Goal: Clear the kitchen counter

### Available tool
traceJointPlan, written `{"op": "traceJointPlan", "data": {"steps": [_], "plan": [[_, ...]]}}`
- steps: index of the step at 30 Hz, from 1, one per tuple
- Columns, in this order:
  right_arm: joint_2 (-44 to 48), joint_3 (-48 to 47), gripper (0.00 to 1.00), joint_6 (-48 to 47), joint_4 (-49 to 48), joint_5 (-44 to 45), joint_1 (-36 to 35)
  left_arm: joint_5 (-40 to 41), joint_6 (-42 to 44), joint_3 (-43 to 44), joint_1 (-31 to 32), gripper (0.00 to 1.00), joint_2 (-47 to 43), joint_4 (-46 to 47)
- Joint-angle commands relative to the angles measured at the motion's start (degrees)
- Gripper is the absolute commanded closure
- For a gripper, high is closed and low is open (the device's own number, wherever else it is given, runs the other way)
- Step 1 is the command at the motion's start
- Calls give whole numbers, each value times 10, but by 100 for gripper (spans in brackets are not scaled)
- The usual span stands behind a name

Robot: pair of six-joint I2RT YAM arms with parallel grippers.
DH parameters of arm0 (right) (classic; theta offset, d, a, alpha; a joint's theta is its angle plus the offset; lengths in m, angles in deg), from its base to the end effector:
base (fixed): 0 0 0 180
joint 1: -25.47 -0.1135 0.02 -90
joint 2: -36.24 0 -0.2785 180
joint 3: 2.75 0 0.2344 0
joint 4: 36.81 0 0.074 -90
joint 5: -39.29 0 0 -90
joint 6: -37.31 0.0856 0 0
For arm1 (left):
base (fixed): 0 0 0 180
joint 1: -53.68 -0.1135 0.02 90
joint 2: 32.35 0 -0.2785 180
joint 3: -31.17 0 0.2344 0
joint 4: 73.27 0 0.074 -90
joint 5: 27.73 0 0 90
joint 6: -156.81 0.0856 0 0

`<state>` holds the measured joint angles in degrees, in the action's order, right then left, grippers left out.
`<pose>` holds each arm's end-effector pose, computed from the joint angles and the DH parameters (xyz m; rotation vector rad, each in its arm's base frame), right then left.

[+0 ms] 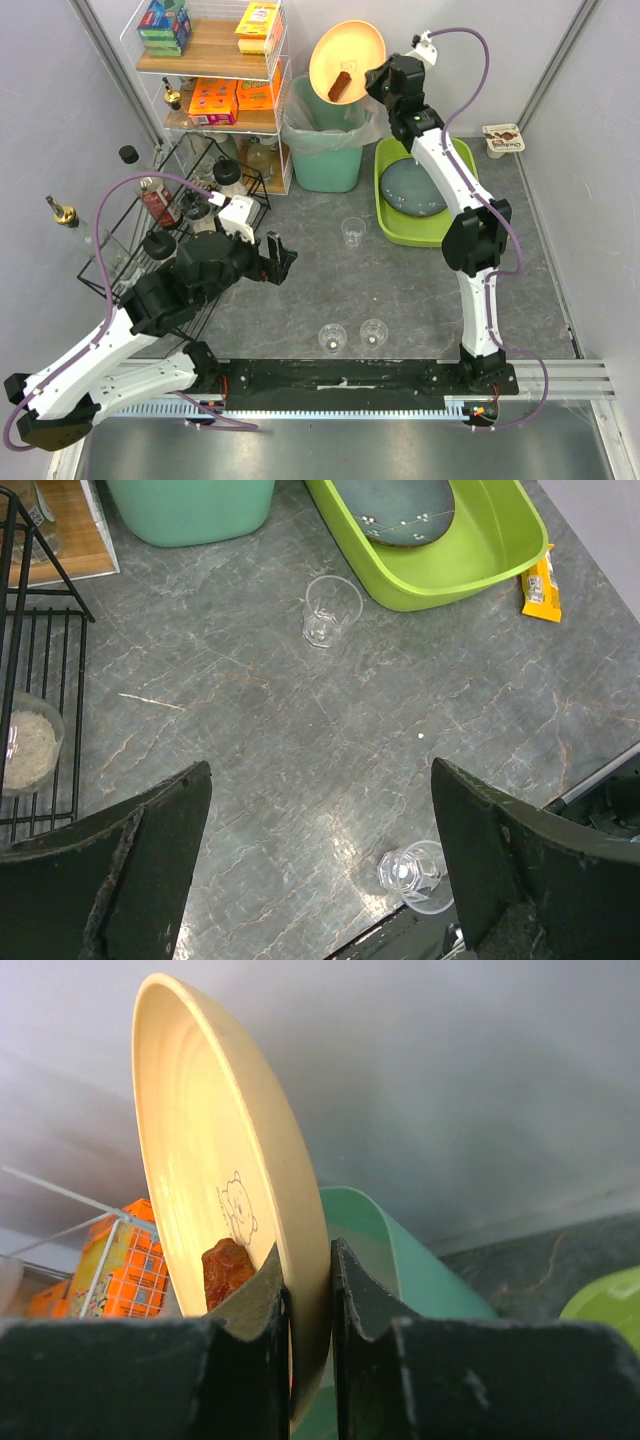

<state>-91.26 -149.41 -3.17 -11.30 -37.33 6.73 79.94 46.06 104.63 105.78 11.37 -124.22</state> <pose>0.5436 0.1635 0.3940 0.6298 1.6084 0.6958 0.1233 -0.1160 0.3660 0.3273 1.9347 -0.5491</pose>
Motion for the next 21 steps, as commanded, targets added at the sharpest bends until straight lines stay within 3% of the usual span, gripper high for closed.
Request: {"op": "traceJointPlan", "data": {"steps": [1,6,10,21], "plan": [[16,-30,100,-192,-146,102,-24,3,26,2,-2,5,-5,19],[47,28,100,-447,-264,175,-71,16,36,-1,-2,4,-10,16],[49,43,100,-584,-319,207,-100,16,37,-1,-2,4,-6,18],[79,110,100,-754,-435,237,-153,17,33,0,-2,4,-2,19]]}}
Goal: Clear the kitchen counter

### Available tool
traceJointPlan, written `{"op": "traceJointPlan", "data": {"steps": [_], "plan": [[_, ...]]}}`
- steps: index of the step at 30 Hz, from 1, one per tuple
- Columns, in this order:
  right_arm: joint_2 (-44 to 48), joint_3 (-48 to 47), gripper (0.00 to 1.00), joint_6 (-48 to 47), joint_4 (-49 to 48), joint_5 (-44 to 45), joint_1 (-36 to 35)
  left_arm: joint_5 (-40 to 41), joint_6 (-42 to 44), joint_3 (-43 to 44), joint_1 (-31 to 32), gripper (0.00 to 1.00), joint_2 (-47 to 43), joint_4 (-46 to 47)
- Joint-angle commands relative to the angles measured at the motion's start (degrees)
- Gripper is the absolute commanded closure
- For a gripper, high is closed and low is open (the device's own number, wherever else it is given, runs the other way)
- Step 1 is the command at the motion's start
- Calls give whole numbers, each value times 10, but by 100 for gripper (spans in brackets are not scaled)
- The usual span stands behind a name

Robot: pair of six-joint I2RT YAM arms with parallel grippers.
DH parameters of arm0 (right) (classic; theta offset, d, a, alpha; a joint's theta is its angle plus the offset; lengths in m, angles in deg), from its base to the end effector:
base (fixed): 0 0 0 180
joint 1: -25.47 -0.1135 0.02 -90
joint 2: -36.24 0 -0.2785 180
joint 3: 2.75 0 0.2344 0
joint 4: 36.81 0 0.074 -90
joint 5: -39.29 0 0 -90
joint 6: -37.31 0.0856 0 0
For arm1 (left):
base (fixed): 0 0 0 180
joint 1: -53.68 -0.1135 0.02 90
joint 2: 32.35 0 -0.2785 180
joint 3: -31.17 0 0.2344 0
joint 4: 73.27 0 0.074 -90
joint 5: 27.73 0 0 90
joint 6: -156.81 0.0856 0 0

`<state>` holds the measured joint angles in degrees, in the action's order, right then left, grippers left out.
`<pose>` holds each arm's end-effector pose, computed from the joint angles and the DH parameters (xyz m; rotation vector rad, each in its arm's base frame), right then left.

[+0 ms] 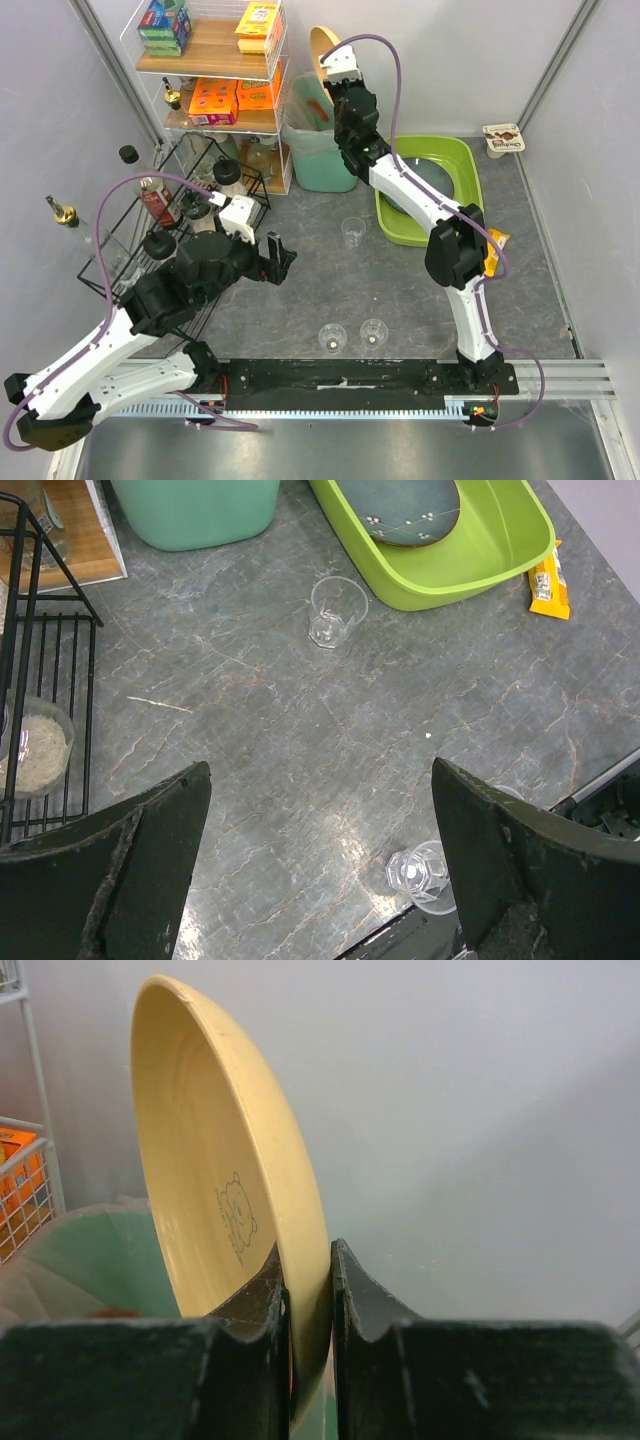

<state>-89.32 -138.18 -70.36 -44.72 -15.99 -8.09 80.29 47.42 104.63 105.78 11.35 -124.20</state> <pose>0.4856 0.2636 0.4243 -0.0556 1.3173 -0.1456 0.1235 -0.1156 0.3661 0.3452 1.9271 -0.5285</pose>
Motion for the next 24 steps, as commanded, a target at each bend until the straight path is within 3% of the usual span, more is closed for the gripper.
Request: {"op": "traceJointPlan", "data": {"steps": [1,4,9,15,19,24], "plan": [[63,3,100,-93,-111,29,-5,14,19,0,-2,4,-3,19],[85,29,100,-109,-143,44,-7,14,18,-1,-2,4,-5,19],[146,51,100,-78,-112,69,-7,9,13,4,-2,4,-6,16],[282,72,100,108,109,140,13,-6,2,9,-2,1,-21,16],[399,195,100,280,253,119,59,-21,-5,3,-2,1,-35,20],[518,386,100,379,341,7,159,-48,-9,2,-2,1,-42,23]]}}
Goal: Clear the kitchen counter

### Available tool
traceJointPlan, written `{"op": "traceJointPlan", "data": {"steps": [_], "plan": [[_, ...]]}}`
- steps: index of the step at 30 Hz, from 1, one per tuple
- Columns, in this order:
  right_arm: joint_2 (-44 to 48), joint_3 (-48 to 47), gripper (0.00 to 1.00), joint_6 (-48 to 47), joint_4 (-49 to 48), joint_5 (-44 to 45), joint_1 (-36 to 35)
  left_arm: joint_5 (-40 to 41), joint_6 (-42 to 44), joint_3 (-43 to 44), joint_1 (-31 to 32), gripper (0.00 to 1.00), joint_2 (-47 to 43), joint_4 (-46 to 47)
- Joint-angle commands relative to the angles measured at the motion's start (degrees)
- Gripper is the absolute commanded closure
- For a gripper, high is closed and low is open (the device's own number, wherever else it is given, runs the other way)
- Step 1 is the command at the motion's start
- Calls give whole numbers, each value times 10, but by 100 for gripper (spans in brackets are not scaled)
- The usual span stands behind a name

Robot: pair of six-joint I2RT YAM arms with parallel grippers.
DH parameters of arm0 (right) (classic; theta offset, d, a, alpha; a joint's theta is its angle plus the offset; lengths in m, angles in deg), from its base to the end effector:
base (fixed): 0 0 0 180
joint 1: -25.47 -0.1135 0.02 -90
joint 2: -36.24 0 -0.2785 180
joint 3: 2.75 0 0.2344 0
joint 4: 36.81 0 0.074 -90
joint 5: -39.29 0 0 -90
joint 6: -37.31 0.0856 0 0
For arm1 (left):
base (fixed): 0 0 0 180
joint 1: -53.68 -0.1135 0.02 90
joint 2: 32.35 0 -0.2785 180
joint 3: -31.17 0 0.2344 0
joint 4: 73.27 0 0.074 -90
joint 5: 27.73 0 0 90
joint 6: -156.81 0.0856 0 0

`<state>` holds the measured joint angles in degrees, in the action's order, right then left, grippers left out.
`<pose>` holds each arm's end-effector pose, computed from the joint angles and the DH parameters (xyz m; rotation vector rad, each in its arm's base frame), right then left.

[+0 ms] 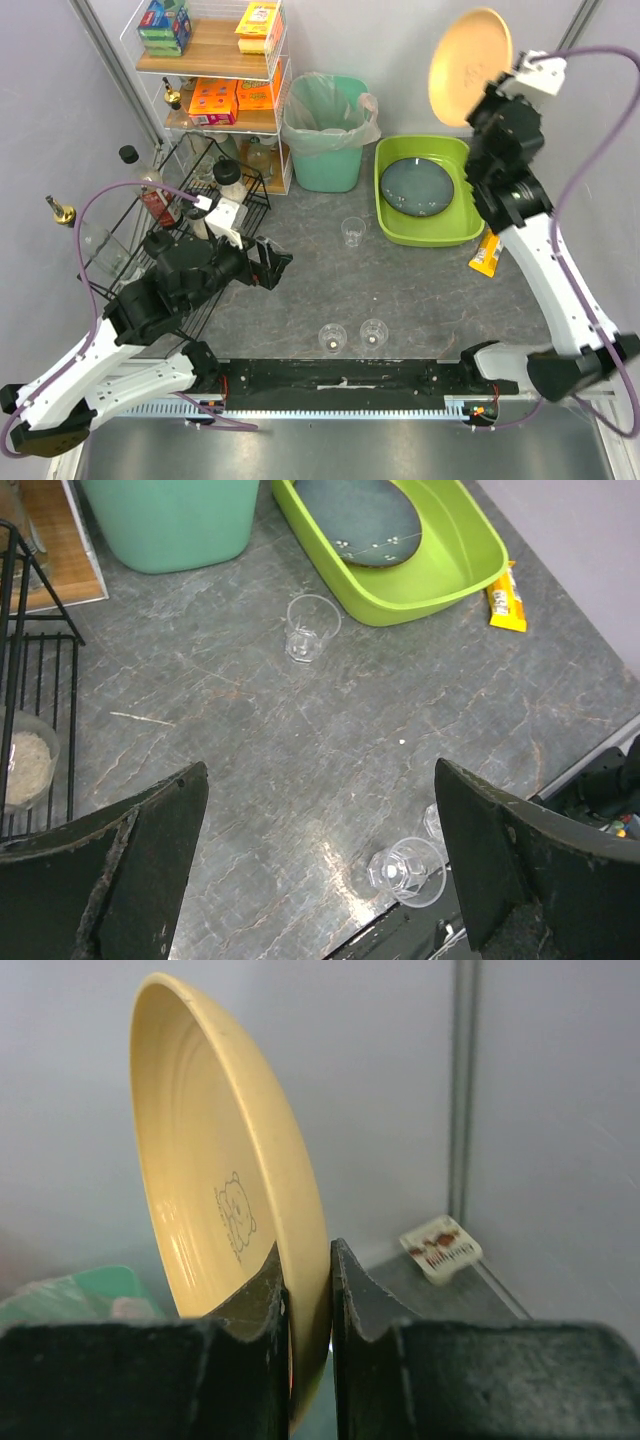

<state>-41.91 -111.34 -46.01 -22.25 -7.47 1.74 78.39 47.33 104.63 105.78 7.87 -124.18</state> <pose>0.2946 0.0655 0.5421 0.4499 1.2943 -0.0427 0.1123 -0.1055 0.3744 0.3448 1.8788 -0.5939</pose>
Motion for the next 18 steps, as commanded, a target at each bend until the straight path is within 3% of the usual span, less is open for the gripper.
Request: {"op": "traceJointPlan", "data": {"steps": [1,7,13,18], "plan": [[61,151,100,148,124,-105,80,-31,-10,2,-2,1,-8,21],[90,279,100,211,141,-246,144,-43,-24,1,-2,2,-1,18],[17,348,100,315,80,-408,211,-50,-32,0,-2,3,9,13],[-60,361,100,409,8,-479,258,-48,-37,0,-2,4,13,11]]}}
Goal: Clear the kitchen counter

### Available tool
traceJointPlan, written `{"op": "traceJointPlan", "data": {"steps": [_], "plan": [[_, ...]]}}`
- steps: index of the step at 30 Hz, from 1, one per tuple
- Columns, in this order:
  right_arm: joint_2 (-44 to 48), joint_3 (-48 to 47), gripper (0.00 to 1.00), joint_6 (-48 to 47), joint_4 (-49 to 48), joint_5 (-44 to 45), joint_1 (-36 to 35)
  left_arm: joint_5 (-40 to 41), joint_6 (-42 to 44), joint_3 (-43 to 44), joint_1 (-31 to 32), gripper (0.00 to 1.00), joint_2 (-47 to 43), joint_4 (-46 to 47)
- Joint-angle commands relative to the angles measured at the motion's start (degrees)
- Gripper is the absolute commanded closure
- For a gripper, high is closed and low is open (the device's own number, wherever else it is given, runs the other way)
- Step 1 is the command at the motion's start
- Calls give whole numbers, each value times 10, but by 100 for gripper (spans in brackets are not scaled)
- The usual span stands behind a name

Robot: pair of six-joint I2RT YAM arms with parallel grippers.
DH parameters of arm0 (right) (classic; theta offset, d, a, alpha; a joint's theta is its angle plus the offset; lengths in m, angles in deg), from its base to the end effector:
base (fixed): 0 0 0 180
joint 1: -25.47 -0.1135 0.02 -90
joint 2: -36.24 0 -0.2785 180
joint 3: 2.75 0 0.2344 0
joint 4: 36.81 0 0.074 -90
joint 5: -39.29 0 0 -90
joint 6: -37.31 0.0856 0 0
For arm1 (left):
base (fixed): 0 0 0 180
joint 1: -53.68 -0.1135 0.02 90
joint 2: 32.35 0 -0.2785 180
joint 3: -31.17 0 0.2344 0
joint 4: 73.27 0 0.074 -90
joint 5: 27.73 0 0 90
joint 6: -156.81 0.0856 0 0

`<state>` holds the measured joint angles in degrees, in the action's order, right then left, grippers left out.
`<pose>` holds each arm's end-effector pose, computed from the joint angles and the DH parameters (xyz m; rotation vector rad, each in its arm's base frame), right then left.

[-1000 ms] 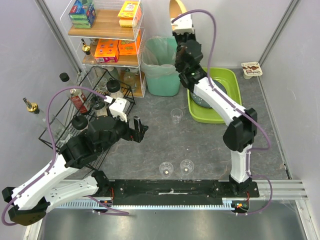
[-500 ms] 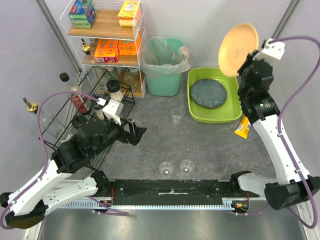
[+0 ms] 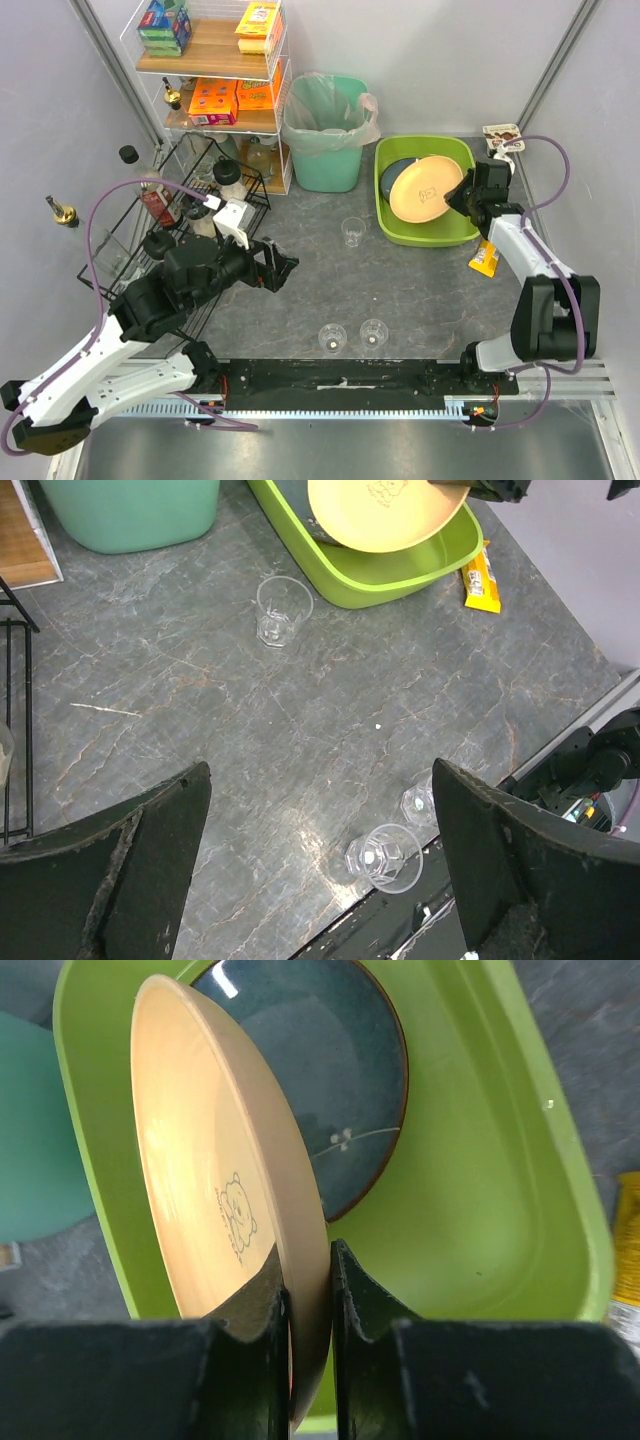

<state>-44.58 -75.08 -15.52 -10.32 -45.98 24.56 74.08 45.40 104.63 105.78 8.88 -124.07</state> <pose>0.3380 -0.0017 0.2625 0.7272 2.0693 0.2870 0.1111 -0.1142 0.3718 0.3743 1.9093 -0.6740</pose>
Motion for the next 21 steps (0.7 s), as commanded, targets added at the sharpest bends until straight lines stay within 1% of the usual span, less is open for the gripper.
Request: {"op": "traceJointPlan", "data": {"steps": [1,6,12,16,21], "plan": [[-49,-2,100,120,-133,-99,33,-2,-18,0,-1,4,4,10],[-115,-14,100,174,-165,-111,38,4,-14,3,-2,4,14,12],[-185,-16,100,220,-210,-132,44,-8,-2,2,-2,5,12,18],[-217,-22,100,229,-219,-132,44,-14,5,-3,-2,5,7,21],[-222,-19,97,222,-214,-110,43,-7,8,-7,-2,5,7,28]]}}
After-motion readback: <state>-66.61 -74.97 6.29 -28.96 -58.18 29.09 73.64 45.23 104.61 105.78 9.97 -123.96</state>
